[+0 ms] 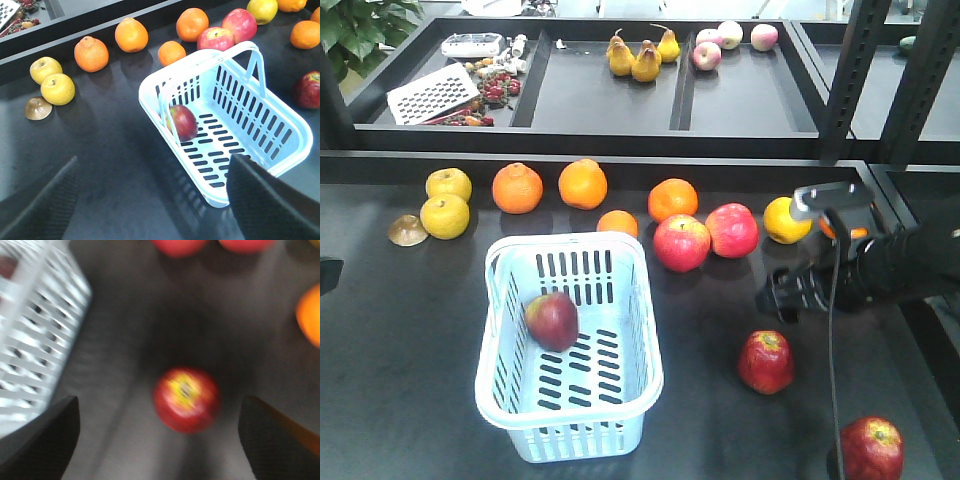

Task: Pick three apples into basket with both arms
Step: 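Move the right gripper to the second red apple and grasp it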

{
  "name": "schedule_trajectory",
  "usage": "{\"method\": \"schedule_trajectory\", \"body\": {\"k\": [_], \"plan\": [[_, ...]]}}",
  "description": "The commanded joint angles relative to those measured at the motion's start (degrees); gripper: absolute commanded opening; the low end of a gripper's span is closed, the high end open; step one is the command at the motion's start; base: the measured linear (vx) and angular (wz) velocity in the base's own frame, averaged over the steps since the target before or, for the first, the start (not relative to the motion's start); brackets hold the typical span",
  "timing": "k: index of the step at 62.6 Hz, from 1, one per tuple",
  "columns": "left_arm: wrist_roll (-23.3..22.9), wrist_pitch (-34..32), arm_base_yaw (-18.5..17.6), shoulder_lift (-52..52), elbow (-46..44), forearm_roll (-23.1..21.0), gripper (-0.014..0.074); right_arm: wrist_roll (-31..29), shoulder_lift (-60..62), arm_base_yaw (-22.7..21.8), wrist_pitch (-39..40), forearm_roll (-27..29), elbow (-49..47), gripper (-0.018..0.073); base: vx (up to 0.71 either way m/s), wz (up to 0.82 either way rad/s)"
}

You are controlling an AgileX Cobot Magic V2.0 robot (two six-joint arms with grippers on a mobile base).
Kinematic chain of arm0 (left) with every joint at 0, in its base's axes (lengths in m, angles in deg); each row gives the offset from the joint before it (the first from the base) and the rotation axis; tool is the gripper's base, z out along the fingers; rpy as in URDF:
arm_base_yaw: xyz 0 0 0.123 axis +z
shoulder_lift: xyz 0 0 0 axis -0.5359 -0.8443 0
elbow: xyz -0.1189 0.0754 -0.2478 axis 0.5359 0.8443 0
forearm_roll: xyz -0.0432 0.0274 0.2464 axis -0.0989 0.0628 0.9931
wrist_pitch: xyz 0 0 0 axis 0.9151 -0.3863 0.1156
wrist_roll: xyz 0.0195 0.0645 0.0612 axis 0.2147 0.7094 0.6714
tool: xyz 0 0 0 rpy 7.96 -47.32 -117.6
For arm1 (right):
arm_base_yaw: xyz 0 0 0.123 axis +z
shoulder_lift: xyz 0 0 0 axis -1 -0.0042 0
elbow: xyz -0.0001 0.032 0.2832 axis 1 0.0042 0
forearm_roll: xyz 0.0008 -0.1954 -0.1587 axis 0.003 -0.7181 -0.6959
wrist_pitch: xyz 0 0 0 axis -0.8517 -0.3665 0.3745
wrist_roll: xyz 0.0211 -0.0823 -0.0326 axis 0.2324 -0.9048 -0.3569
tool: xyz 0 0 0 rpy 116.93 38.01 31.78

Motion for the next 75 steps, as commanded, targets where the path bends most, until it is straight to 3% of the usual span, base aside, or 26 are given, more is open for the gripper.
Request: {"method": "schedule_trajectory", "body": {"k": [1, 27, 46, 75], "plan": [[-0.5, -3.5, 0.0, 0.3, -1.4, -0.9, 0.0565, -1.7, -1.9, -0.6, 2.4, 0.3, -1.5, 0.0606, 0.00, 0.00], [-0.5, -3.5, 0.0, 0.3, -1.4, -0.9, 0.0565, -2.8, -12.7, -0.3, 9.4, 4.5, -1.5, 0.0594, 0.00, 0.00], [-0.5, -3.5, 0.0, 0.3, -1.4, -0.9, 0.0565, -12.3, -15.9, -0.1, 9.3, 14.9, -4.4, 0.0594, 0.00, 0.00], [-0.5, -3.5, 0.0, 0.3, -1.4, -0.9, 0.0565, -13.3, -24.7, 0.2, 9.7, 14.8, -4.9, 0.0594, 0.00, 0.00]]}}
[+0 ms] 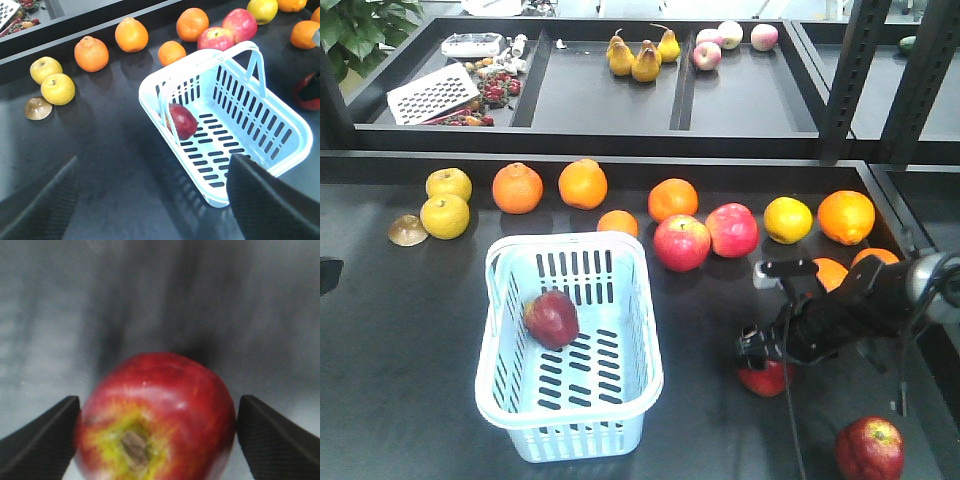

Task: Pick three apples into basket with both arms
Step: 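Move the right gripper to the second red apple and grasp it, then place the second red apple into the basket beside the first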

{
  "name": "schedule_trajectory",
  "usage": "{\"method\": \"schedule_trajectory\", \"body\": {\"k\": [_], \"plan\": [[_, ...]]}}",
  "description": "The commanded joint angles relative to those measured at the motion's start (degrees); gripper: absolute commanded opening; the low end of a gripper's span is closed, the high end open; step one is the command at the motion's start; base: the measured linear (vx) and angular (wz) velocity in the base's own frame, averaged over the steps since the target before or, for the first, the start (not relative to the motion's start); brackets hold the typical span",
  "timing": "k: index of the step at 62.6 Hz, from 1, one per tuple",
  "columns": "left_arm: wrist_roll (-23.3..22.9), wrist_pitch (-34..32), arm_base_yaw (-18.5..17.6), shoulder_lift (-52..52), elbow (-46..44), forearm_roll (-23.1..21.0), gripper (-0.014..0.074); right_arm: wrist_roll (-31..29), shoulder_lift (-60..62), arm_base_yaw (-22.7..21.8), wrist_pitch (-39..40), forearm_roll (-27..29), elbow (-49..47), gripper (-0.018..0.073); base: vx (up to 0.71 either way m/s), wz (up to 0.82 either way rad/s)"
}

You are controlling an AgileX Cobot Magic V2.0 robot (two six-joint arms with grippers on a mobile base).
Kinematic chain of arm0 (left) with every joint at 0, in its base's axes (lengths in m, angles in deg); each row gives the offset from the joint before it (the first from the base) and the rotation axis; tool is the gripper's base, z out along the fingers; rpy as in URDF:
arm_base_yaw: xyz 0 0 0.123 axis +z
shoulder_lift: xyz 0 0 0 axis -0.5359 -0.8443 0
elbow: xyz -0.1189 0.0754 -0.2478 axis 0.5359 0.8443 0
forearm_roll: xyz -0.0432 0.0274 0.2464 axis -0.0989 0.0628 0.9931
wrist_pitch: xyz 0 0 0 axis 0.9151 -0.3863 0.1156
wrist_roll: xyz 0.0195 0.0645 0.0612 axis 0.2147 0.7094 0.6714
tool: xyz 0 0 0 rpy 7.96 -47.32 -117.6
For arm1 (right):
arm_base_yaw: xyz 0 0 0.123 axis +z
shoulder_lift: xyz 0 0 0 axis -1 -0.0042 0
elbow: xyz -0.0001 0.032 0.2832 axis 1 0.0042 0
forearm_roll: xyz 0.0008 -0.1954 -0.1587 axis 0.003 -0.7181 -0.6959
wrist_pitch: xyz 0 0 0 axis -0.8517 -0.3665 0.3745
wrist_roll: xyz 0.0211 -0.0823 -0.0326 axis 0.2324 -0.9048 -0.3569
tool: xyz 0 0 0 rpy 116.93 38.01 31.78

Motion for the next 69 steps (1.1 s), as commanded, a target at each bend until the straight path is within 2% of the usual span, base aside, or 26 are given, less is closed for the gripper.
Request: {"method": "schedule_trajectory", "body": {"k": [1, 13, 26, 33, 43, 61, 69], "plan": [[-0.5, -3.5, 0.0, 0.3, -1.4, -0.9, 0.0565, -0.6, 1.1, 0.0, 0.1, 0.6, -1.3, 0.0594, 0.00, 0.00], [-0.5, -3.5, 0.0, 0.3, -1.4, -0.9, 0.0565, -0.6, 0.7, 0.0, 0.1, 0.6, -1.3, 0.0553, 0.00, 0.00], [-0.5, -3.5, 0.0, 0.3, -1.4, -0.9, 0.0565, -0.4, 1.5, 0.0, -1.6, 0.6, -1.3, 0.0377, 0.00, 0.00], [-0.5, -3.5, 0.0, 0.3, -1.4, -0.9, 0.0565, -0.3, 4.0, 0.0, -2.4, 0.6, -1.2, 0.0321, 0.00, 0.00], [-0.5, -3.5, 0.0, 0.3, -1.4, -0.9, 0.0565, -0.3, 10.3, 0.0, -6.3, 0.6, -1.2, 0.0312, 0.00, 0.00], [-0.5, -3.5, 0.0, 0.3, -1.4, -0.9, 0.0565, -0.2, 25.0, 0.0, -23.5, 0.6, -1.2, 0.0312, 0.00, 0.00], [-0.5, -3.5, 0.0, 0.3, -1.4, -0.9, 0.0565, -0.2, 31.7, 0.0, -28.6, 1.9, -1.2, 0.0312, 0.00, 0.00]]}}
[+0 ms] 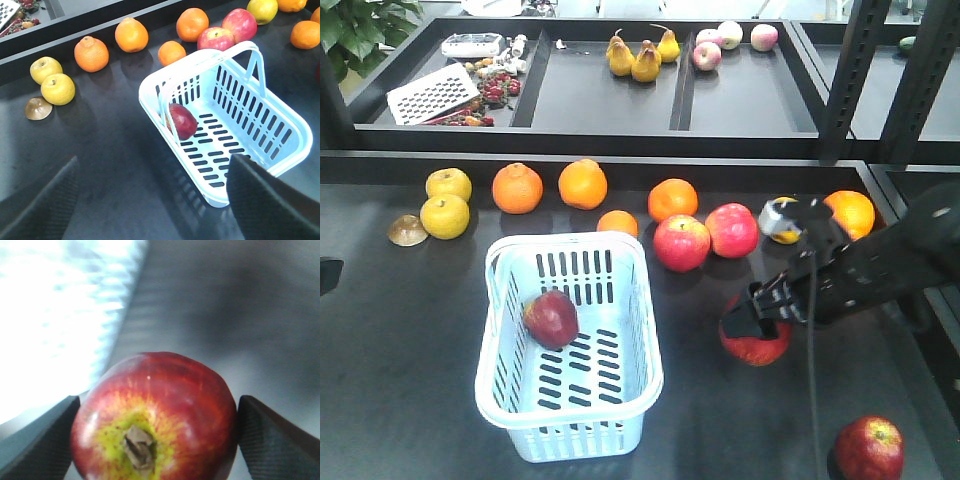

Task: Pick three apples into basket with both arms
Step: 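Place the second red apple into the basket beside the first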

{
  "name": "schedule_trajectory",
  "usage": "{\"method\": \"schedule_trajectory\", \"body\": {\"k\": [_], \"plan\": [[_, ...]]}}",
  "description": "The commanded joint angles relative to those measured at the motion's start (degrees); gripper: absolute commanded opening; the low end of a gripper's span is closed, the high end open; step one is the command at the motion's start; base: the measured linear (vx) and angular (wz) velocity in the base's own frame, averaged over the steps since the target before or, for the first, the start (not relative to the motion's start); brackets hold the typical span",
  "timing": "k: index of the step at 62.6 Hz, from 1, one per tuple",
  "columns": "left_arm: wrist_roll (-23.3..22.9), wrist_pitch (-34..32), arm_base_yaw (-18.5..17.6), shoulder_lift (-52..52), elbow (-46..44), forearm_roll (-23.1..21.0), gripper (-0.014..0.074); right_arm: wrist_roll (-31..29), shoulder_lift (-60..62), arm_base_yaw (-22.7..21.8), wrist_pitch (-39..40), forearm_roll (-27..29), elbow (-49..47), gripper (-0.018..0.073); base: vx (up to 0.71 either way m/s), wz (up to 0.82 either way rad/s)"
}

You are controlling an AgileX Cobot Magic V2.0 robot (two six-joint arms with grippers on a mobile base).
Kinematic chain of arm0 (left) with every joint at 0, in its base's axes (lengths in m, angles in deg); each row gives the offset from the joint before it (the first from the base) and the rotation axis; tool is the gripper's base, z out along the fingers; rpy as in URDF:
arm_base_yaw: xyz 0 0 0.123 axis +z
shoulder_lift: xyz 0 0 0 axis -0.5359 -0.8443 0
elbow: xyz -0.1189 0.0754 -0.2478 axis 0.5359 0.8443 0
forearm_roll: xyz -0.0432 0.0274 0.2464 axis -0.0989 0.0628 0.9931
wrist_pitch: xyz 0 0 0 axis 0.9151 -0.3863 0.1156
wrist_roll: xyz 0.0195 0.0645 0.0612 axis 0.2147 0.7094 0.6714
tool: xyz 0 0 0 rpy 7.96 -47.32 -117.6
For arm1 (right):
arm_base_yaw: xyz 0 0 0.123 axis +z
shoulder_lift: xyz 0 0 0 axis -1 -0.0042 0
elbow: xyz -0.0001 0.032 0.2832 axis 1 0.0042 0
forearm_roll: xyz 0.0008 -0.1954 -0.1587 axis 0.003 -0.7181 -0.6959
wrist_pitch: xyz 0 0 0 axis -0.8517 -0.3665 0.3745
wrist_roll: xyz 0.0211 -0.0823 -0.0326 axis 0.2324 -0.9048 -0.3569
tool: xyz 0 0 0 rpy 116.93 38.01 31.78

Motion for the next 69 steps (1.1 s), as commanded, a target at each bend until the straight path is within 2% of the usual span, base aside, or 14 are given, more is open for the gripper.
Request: {"method": "schedule_trajectory", "body": {"k": [1, 7, 14, 21, 30, 39, 46, 58, 63, 69], "plan": [[-0.5, -3.5, 0.0, 0.3, -1.4, -0.9, 0.0565, -0.3, 7.5, 0.0, -4.0, 2.8, -1.2, 0.0312, 0.00, 0.00], [-0.5, -3.5, 0.0, 0.3, -1.4, -0.9, 0.0565, -0.4, 12.0, 0.2, -5.5, 5.4, -1.2, 0.0312, 0.00, 0.00], [-0.5, -3.5, 0.0, 0.3, -1.4, -0.9, 0.0565, -0.4, 14.9, 3.8, -3.4, 7.0, -1.2, 0.0312, 0.00, 0.00], [-0.5, -3.5, 0.0, 0.3, -1.4, -0.9, 0.0565, -0.4, 15.2, 11.8, 2.4, 7.5, -1.2, 0.0312, 0.00, 0.00], [-0.5, -3.5, 0.0, 0.3, -1.4, -0.9, 0.0565, 1.6, 12.9, 22.2, 15.0, 7.5, -1.3, 0.0312, 0.00, 0.00], [-0.5, -3.5, 0.0, 0.3, -1.4, -0.9, 0.0565, 3.5, 9.6, 28.2, 24.8, 7.5, -1.4, 0.0312, 0.00, 0.00], [-0.5, -3.5, 0.0, 0.3, -1.4, -0.9, 0.0565, 3.6, 5.8, 30.0, 26.9, 7.4, -3.2, 0.0312, 0.00, 0.00], [-0.5, -3.5, 0.0, 0.3, -1.4, -0.9, 0.0565, 4.0, -1.1, 30.0, 24.2, 7.5, -9.2, 0.0323, 0.00, 0.00], [-0.5, -3.5, 0.0, 0.3, -1.4, -0.9, 0.0565, 4.0, -2.5, 30.0, 22.8, 7.6, -10.0, 0.0357, 0.00, 0.00], [-0.5, -3.5, 0.0, 0.3, -1.4, -0.9, 0.0565, 4.2, -3.2, 30.0, 22.3, 7.8, -9.9, 0.0438, 0.00, 0.00]]}}
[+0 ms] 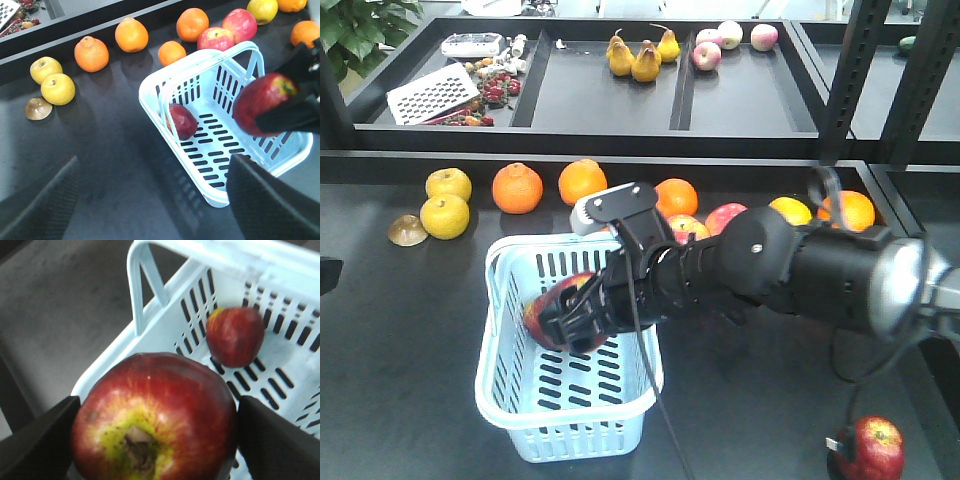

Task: Pick three apples into basket with both arms
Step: 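Place the second red apple into the basket beside the first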

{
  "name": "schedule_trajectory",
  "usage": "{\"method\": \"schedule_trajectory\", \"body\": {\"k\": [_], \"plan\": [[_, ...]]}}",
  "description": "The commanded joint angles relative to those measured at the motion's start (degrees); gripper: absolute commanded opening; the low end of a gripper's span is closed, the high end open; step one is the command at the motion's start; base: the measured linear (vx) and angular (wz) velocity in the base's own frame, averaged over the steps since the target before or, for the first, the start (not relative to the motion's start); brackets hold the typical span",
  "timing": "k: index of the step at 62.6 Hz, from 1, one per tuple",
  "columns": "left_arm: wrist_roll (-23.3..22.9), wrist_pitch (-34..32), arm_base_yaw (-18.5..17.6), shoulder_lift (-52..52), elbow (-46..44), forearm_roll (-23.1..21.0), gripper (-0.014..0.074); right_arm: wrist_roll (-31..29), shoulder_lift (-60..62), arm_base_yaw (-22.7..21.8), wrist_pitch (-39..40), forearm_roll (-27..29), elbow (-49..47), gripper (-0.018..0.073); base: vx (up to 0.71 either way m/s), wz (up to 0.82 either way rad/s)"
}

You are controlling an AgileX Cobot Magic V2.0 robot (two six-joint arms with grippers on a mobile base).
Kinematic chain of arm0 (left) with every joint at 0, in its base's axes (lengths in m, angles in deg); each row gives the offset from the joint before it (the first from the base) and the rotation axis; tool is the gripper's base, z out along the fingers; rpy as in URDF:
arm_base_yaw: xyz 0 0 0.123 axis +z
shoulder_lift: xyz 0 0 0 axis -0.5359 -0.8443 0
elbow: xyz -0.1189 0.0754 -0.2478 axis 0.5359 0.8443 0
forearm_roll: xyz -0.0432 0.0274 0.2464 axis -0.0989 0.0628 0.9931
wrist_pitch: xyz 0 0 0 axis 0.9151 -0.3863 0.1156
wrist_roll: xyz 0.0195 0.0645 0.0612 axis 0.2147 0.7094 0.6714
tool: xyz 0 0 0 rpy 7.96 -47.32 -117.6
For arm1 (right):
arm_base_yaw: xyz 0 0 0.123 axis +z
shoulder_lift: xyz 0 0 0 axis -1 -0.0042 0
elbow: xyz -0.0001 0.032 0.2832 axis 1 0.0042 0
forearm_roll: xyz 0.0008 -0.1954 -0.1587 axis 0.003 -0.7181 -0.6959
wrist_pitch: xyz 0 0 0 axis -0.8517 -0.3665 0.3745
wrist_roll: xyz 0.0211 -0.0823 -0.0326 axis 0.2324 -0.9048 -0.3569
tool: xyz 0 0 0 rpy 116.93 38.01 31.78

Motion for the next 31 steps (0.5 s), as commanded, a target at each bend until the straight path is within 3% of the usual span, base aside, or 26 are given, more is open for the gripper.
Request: {"method": "schedule_trajectory", "body": {"k": [1, 17, 31], "plan": [[-0.5, -3.5, 0.0, 0.3, -1.4, -0.9, 0.0565, 0.1, 2.0, 0.0, 0.9, 1.4, -2.1, 0.0451, 0.00, 0.00], [-0.5, -3.5, 0.0, 0.3, -1.4, -0.9, 0.0565, 1.2, 2.0, -0.2, 3.3, 1.5, -2.1, 0.0666, 0.00, 0.00], [-0.5, -3.5, 0.0, 0.3, -1.4, -0.9, 0.0565, 1.5, 2.0, -0.2, 3.9, 1.5, -2.1, 0.0681, 0.00, 0.00]]}}
